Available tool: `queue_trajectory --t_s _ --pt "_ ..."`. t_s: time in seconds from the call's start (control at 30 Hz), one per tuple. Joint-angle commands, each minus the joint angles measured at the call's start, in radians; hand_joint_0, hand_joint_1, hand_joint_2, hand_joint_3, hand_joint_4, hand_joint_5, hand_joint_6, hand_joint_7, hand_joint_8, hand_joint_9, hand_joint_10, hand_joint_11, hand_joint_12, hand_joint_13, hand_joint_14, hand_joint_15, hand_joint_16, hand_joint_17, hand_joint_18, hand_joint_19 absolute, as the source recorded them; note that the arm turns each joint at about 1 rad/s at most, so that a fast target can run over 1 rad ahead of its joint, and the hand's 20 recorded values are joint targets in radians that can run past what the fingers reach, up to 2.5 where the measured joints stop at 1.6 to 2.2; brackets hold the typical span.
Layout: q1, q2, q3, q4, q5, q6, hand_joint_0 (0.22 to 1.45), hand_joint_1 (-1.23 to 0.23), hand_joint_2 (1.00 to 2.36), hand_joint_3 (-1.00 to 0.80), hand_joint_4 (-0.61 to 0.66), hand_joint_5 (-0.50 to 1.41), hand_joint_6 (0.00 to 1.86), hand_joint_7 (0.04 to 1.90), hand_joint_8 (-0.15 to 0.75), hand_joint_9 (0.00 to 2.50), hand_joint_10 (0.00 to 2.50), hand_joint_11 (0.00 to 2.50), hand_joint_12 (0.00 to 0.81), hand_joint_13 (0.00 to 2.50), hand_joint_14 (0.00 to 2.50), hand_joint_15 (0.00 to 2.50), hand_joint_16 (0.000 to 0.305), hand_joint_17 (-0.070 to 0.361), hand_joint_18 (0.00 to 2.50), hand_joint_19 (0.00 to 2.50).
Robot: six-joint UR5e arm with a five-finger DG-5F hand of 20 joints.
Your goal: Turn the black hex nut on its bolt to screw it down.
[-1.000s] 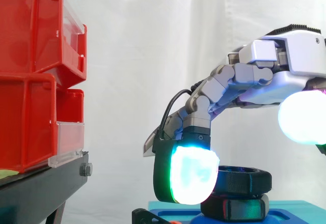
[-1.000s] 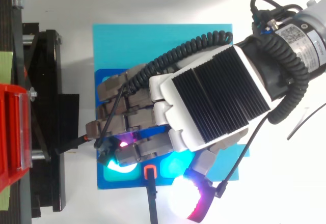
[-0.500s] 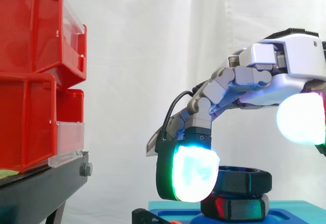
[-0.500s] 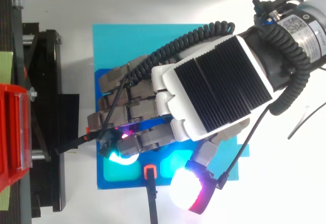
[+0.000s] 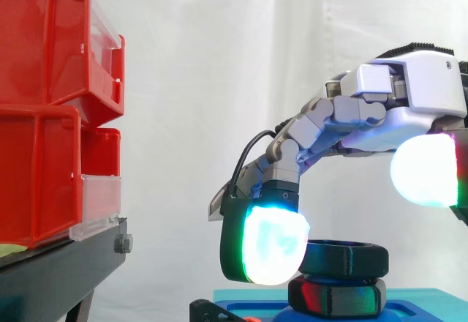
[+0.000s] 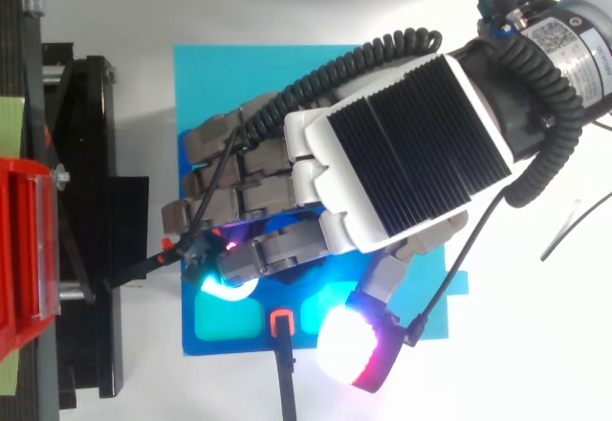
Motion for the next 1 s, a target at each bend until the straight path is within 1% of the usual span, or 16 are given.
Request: queue_trajectory --t_s 0.0,0.17,0.23,0.33,0.43,0.5,0.57,0.7,0.9,0.97 --pt "-0.003 -0.001 0.0 0.005 -0.001 0.0 0.51 -0.32 1.0 -0.5 0.32 -0.21 0.87 0.57 0.303 0.47 0.01 0.33 0.362 0.66 0.01 0.27 0.048 0.108 0.54 0.33" --pt "-0.014 -0.001 0.0 0.005 -0.021 -0.001 0.51 -0.32 1.0 -0.5 0.32 -0.21 0.87 0.56 0.302 0.47 0.01 0.34 0.362 0.66 0.01 0.27 0.048 0.108 0.54 0.33" --pt "-0.015 -0.001 -0.002 0.006 -0.023 -0.001 0.51 -0.32 1.0 -0.5 0.32 -0.21 0.87 0.56 0.303 0.48 0.01 0.33 0.362 0.66 0.01 0.27 0.048 0.108 0.54 0.33" --pt "-0.023 0.001 -0.002 0.018 -0.026 -0.001 0.51 -0.32 1.0 -0.5 0.31 -0.21 0.86 0.57 0.303 0.47 0.01 0.33 0.361 0.66 0.01 0.27 0.048 0.108 0.54 0.33" --pt "-0.029 -0.001 -0.002 0.032 -0.04 -0.001 0.51 -0.32 1.0 -0.5 0.32 -0.21 0.86 0.57 0.303 0.47 0.01 0.33 0.363 0.66 0.01 0.27 0.048 0.108 0.54 0.34" --pt "-0.029 -0.001 -0.002 0.035 -0.041 -0.001 0.51 -0.32 1.0 -0.5 0.31 -0.21 0.86 0.57 0.304 0.47 0.01 0.33 0.362 0.66 0.01 0.27 0.048 0.108 0.54 0.33" --pt "-0.034 -0.001 -0.005 0.041 -0.048 -0.001 0.51 -0.32 1.0 -0.5 0.32 -0.21 0.86 0.57 0.305 0.47 0.01 0.34 0.365 0.66 0.01 0.27 0.048 0.108 0.54 0.33" --pt "-0.04 0.001 -0.006 0.038 -0.048 -0.001 0.51 -0.32 1.0 -0.5 0.32 -0.21 0.86 0.57 0.304 0.47 0.01 0.34 0.363 0.66 0.01 0.27 0.048 0.109 0.54 0.34" --pt "-0.058 -0.001 -0.006 0.041 -0.066 -0.001 0.51 -0.32 1.0 -0.5 0.32 -0.21 0.86 0.57 0.304 0.48 0.01 0.33 0.365 0.66 0.01 0.27 0.048 0.108 0.54 0.33" --pt "-0.069 -0.001 -0.006 0.037 -0.075 -0.001 0.51 -0.32 1.0 -0.5 0.32 -0.21 0.86 0.57 0.305 0.48 0.01 0.33 0.364 0.66 0.01 0.27 0.048 0.108 0.54 0.33"
